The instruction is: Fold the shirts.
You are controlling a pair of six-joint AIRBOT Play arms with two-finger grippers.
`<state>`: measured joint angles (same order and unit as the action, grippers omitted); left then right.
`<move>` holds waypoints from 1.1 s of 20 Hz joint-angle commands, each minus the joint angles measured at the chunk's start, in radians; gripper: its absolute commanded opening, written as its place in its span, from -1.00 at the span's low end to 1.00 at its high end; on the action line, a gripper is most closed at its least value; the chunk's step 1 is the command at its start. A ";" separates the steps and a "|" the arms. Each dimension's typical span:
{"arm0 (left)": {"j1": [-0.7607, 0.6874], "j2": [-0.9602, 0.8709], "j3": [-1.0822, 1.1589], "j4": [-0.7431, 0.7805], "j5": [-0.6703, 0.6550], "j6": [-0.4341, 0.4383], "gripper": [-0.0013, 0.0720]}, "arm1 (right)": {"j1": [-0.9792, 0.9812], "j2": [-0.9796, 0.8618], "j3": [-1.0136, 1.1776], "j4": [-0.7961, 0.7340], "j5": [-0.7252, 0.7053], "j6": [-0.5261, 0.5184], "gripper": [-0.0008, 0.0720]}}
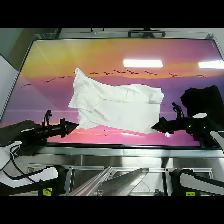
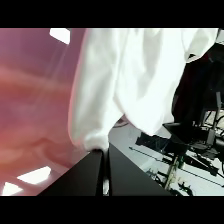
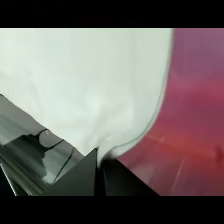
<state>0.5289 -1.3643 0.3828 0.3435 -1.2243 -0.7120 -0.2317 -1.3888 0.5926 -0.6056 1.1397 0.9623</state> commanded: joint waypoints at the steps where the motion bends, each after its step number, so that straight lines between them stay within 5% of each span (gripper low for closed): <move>1: 0.001 0.064 0.031 -0.079 -0.082 0.031 -0.91 | 0.007 0.011 0.046 0.054 0.060 -0.024 -0.94; 6: 0.002 0.388 0.337 -0.151 -0.273 -0.151 -0.92 | -0.018 0.234 0.296 0.296 0.237 0.004 -0.94; 10: 0.035 0.579 0.854 -0.217 -0.269 -0.259 -0.90 | -0.089 0.504 0.634 0.473 0.159 0.026 -0.94; 17: 0.272 0.503 1.737 -0.010 -0.254 -0.338 -0.89 | -0.245 0.698 0.994 0.335 0.072 0.164 -0.94; 22: 0.065 0.345 1.644 0.004 -0.216 -0.304 -0.89 | -0.221 0.614 0.912 0.215 0.154 0.203 -0.95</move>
<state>0.6895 -0.9428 2.0487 0.3225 -1.4612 -1.0397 -0.4606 -0.7422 1.5383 -0.3286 1.2636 1.1416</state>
